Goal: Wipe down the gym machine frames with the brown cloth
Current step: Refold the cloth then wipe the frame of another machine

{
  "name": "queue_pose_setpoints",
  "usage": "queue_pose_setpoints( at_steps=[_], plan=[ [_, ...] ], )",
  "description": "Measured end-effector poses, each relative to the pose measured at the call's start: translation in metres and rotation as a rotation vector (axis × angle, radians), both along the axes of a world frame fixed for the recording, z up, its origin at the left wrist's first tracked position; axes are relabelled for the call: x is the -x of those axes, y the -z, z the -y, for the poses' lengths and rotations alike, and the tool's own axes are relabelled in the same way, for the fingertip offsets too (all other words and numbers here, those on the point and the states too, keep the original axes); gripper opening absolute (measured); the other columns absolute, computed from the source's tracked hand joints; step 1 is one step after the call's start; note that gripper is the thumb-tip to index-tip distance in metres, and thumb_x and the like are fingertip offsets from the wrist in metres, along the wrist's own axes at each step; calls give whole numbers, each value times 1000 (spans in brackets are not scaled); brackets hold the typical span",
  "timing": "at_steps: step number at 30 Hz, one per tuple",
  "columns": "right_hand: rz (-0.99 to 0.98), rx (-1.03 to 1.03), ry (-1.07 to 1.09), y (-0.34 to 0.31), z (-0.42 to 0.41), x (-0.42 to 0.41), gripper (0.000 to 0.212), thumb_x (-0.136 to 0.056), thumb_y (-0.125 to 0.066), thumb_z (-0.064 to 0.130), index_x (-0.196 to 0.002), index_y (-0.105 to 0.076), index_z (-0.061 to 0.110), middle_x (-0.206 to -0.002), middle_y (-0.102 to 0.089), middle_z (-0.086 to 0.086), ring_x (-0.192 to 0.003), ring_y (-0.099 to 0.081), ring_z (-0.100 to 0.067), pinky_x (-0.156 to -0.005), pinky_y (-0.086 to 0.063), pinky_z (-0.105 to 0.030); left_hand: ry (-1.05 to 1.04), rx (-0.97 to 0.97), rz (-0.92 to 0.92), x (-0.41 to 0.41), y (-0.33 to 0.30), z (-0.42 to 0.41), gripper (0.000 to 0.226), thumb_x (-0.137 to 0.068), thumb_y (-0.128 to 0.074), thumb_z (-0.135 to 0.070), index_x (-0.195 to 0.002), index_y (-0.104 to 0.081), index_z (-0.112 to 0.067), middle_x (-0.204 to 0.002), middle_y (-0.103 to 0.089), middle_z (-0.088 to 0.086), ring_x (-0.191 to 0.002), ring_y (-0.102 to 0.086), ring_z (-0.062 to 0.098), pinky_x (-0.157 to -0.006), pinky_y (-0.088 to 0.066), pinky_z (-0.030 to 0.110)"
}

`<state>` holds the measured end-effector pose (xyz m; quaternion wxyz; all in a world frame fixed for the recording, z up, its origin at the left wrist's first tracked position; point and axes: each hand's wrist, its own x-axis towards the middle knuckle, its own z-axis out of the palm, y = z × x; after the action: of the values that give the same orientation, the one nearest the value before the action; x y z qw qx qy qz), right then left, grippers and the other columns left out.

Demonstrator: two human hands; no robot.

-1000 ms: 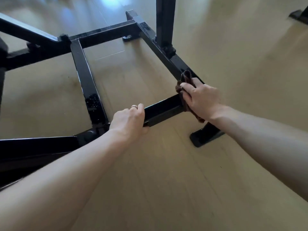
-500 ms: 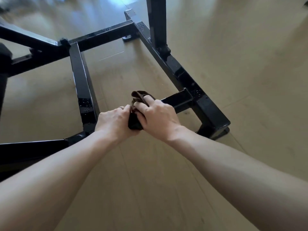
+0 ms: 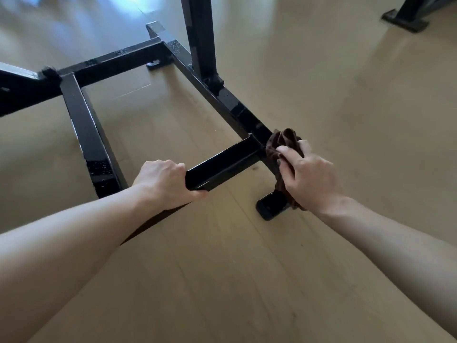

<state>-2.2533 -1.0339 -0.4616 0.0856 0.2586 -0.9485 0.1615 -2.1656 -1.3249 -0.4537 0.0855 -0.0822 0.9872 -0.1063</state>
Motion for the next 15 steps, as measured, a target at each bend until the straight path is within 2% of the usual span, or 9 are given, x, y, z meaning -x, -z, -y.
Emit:
queue_pose_setpoints(
  at_steps=[3,5,10,15],
  plan=[
    [-14,-14,28,4,-10,-6,35,-102,-53,27,-131,-67,14,-116,-61,-16,-77,-63,-37,-64,-52,-40,-4,-41,-52,-3,7,4,73,-70,-36,-95,-81,-52,-25,-64,-54,-9,-55,-49,11,-54,-34,30],
    [-38,-13,28,8,1,4,35,-104,-51,25,-131,-66,10,-115,-62,-19,-85,-60,-40,-75,-49,-45,-22,-60,-94,-6,15,6,74,-69,-33,-96,-81,-48,-25,-66,-51,-11,-56,-47,10,-55,-31,31],
    [-8,-25,28,14,70,57,39,-107,-42,31,-139,-58,15,-137,-55,-18,-113,-50,-38,-97,-37,-46,-24,-95,-184,-12,29,7,72,-68,-31,-93,-80,-44,-24,-65,-47,-11,-60,-52,17,-57,-30,31],
    [63,26,-26,7,126,99,39,-108,-40,33,-139,-56,17,-138,-50,-20,-118,-51,-36,-95,-46,-46,2,-147,-288,-13,36,10,69,-65,-33,-91,-76,-43,-24,-60,-45,-12,-58,-57,20,-52,-27,29]
  ],
)
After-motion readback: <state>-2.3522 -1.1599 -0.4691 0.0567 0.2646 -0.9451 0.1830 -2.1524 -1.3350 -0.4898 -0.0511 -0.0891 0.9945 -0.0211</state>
